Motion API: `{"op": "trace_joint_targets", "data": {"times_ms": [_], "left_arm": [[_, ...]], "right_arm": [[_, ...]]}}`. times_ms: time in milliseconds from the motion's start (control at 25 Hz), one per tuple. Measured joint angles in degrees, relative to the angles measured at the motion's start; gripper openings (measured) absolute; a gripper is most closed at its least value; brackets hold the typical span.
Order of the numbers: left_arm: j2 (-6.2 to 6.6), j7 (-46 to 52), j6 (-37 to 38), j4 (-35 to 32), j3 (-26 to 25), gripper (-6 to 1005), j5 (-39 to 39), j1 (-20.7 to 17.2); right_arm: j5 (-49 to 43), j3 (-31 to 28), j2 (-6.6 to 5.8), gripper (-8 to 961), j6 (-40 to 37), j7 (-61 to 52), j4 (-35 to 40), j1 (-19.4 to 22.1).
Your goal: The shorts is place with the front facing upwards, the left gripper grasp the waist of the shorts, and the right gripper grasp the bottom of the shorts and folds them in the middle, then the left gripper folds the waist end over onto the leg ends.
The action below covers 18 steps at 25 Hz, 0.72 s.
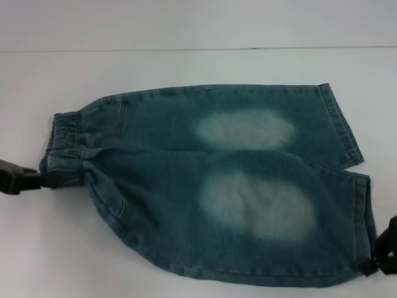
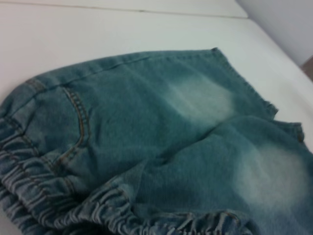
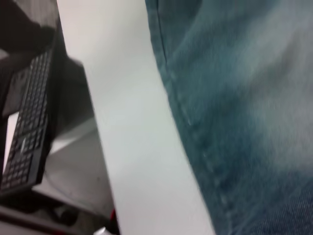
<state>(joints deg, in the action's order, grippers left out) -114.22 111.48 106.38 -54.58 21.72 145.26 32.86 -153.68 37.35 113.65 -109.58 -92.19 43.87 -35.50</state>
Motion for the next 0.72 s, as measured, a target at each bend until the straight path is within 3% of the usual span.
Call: {"op": "trace_joint_targets", "data": {"times_ms": [320, 560, 720], "left_arm": [[1.11, 6.56, -4.53, 1.12, -4.32, 13, -0.33, 1.97], [0.51, 8.96, -12.67, 2.36, -4.3, 13, -0.35, 2.9], [-0.29, 9.04, -18.12, 2.99, -4.32, 13, -0.96, 3.17]], "right_arm": [[5.73, -9.06, -1.47, 43, 4.77, 0.97, -0.75, -0.07], [13.37, -15.75, -2.45, 43, 12.8, -2.08, -4.91, 0.85], [17.91, -16.63, -1.96, 43, 19.84, -2.04, -7.81, 1.77]]}}
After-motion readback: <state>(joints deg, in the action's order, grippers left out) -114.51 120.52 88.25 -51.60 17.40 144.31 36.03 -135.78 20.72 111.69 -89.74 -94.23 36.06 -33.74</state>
